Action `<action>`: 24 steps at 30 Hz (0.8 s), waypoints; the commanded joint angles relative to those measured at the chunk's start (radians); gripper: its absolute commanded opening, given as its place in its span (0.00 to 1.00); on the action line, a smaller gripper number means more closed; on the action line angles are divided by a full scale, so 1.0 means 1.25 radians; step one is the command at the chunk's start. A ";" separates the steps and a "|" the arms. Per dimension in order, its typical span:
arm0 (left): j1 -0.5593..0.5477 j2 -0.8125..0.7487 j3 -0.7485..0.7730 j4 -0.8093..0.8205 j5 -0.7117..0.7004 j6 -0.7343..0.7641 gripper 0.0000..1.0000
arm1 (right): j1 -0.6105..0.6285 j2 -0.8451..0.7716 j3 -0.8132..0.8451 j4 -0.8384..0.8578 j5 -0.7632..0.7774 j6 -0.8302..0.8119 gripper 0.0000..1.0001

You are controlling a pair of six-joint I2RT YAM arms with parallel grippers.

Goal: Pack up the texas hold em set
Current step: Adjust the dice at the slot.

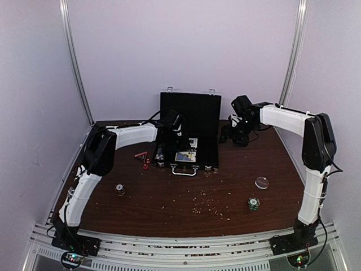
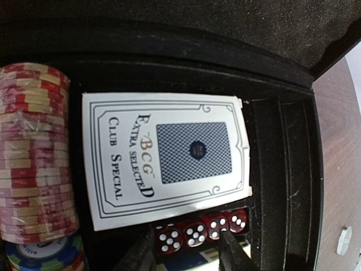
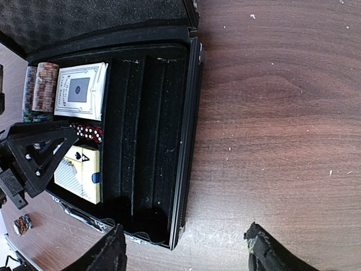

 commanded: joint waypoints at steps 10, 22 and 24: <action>-0.020 -0.043 -0.015 0.002 -0.063 0.006 0.56 | -0.006 -0.022 -0.029 0.004 -0.004 -0.005 0.74; -0.017 -0.264 -0.112 -0.047 -0.142 0.060 0.72 | -0.006 -0.018 -0.002 0.014 0.000 0.004 0.74; -0.010 -0.319 -0.168 -0.071 -0.187 0.072 0.73 | -0.006 -0.024 -0.005 0.030 -0.013 0.000 0.74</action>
